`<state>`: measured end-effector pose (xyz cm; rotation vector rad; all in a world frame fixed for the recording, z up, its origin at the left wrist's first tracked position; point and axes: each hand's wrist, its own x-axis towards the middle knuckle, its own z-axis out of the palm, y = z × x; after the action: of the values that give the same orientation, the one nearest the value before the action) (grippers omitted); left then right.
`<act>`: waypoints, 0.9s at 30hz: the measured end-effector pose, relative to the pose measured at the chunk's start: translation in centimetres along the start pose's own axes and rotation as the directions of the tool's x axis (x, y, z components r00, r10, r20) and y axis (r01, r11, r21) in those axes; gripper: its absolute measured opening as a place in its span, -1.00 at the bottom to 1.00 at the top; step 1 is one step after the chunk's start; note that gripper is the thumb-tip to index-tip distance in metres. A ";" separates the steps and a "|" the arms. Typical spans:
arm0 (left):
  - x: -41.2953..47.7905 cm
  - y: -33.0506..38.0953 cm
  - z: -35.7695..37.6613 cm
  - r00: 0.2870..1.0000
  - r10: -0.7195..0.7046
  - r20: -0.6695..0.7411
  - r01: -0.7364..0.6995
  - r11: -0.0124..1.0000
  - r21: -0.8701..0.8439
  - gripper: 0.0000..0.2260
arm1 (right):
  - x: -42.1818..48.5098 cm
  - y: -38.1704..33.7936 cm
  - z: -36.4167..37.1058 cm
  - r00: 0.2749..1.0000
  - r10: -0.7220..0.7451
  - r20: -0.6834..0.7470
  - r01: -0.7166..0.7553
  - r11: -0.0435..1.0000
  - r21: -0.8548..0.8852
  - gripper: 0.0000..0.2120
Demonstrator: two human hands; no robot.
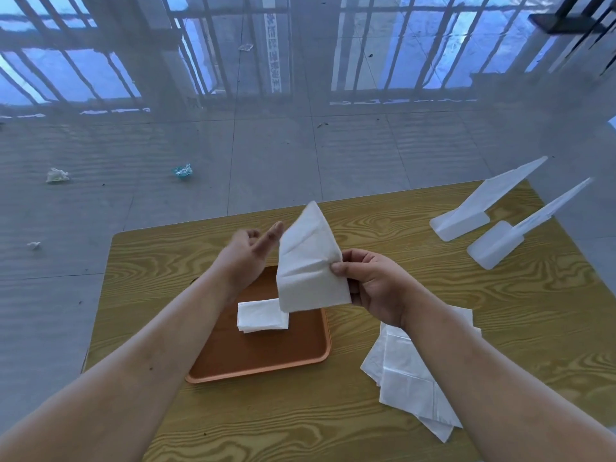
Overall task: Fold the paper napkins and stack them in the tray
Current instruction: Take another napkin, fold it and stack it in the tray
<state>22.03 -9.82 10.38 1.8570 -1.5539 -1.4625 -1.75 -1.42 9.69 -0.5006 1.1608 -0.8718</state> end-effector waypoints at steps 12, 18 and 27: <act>-2.1 -3.4 2.0 0.941 -0.014 0.338 0.159 0.899 -0.407 -0.72 | 1.2 0.6 1.5 1.000 0.002 -0.015 -0.001 0.999 0.051 -0.61; -1.6 -3.0 1.6 0.987 0.030 0.161 0.044 0.898 -0.437 -0.35 | 2.1 0.7 2.5 0.973 -0.205 -0.102 0.168 0.942 -0.290 -0.09; -0.5 -2.4 0.0 0.987 0.089 0.132 -0.069 0.986 -0.152 -0.57 | 2.5 -0.1 2.2 0.932 -0.361 -0.027 0.270 0.742 -0.613 -0.25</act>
<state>23.39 -8.50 8.75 1.6234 -1.5170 -1.6522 0.59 -3.66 9.08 -1.2098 1.5207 -0.8230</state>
